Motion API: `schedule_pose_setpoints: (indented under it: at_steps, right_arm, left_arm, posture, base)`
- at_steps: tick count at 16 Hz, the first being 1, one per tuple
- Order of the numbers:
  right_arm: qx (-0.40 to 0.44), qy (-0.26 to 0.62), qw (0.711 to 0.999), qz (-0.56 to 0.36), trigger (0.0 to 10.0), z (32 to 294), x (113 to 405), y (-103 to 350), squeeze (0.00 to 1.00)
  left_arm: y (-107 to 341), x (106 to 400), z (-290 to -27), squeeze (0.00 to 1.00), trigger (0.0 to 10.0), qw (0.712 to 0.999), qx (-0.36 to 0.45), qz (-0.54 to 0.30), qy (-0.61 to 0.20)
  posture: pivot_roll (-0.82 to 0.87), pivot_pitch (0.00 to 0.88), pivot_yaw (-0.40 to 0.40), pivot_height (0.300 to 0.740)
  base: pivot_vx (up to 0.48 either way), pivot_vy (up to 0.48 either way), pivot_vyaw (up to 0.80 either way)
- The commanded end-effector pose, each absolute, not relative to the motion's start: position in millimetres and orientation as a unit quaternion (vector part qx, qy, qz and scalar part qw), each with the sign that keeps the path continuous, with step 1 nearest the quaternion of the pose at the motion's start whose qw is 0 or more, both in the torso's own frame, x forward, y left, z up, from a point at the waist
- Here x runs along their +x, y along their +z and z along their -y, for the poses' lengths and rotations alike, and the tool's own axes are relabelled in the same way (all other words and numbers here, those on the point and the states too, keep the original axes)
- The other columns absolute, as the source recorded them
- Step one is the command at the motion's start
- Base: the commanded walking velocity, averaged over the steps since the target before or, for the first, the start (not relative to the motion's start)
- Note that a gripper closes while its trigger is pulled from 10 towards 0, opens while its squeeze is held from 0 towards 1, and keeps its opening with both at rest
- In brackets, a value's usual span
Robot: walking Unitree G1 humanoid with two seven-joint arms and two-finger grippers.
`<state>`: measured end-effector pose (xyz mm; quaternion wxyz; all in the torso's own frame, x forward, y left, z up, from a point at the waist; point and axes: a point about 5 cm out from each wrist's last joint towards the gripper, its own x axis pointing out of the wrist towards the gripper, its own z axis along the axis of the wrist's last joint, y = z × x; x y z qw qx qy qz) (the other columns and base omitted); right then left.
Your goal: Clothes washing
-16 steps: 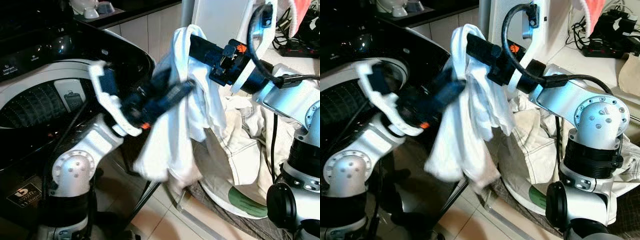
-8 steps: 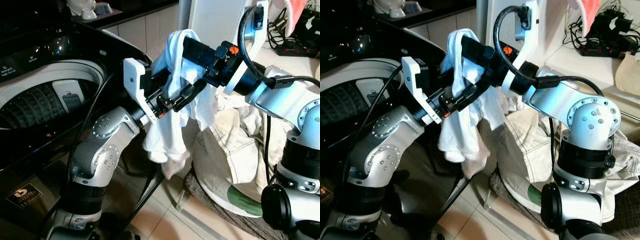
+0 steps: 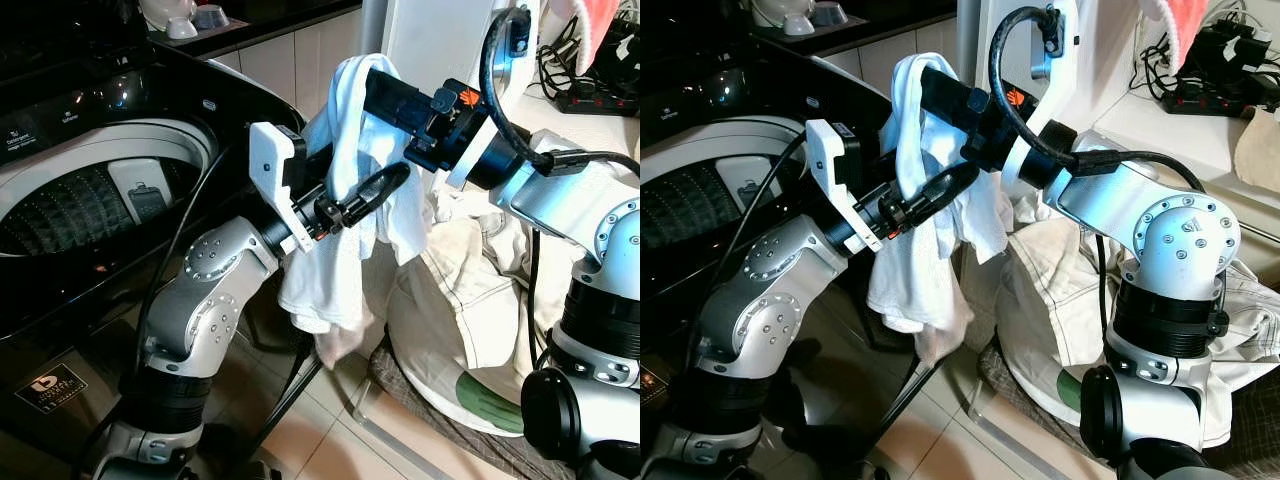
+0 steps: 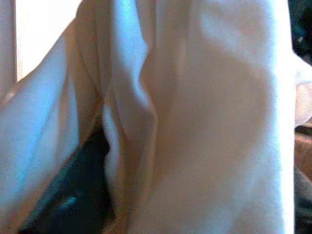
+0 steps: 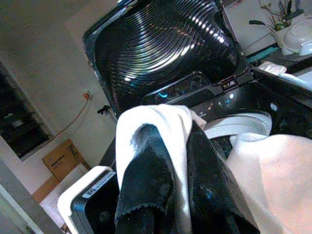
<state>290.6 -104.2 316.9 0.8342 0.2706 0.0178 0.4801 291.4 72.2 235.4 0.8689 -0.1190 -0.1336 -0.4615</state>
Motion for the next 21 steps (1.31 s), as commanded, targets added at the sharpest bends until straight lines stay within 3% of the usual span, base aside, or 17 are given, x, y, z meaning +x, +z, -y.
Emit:
schedule_pose_setpoints:
  at_steps: [1,11,21]
  right_arm:
    - [0.273,0.489,0.829,0.003,0.0,104.8,286.0,324.0,0.0]
    - [0.273,0.479,0.835,0.003,0.0,107.1,286.1,321.1,0.0]
    - [0.271,0.474,0.838,0.003,0.0,108.2,286.7,320.3,0.0]
  left_arm:
    - [234.0,291.3,-75.4,0.0,0.0,0.871,-0.125,0.127,-0.459]
    - [236.8,290.8,-80.4,0.0,0.0,0.865,-0.126,0.134,-0.468]
    - [239.5,297.2,-94.1,0.0,0.0,0.876,-0.106,0.139,-0.449]
  posture:
    - [-0.05,0.0,0.018,0.74]
    - [-0.04,0.0,0.032,0.74]
    - [-0.04,0.0,0.036,0.74]
  base:
    - [0.0,0.0,0.0]
    - [0.0,0.0,0.0]
    - [0.0,0.0,0.0]
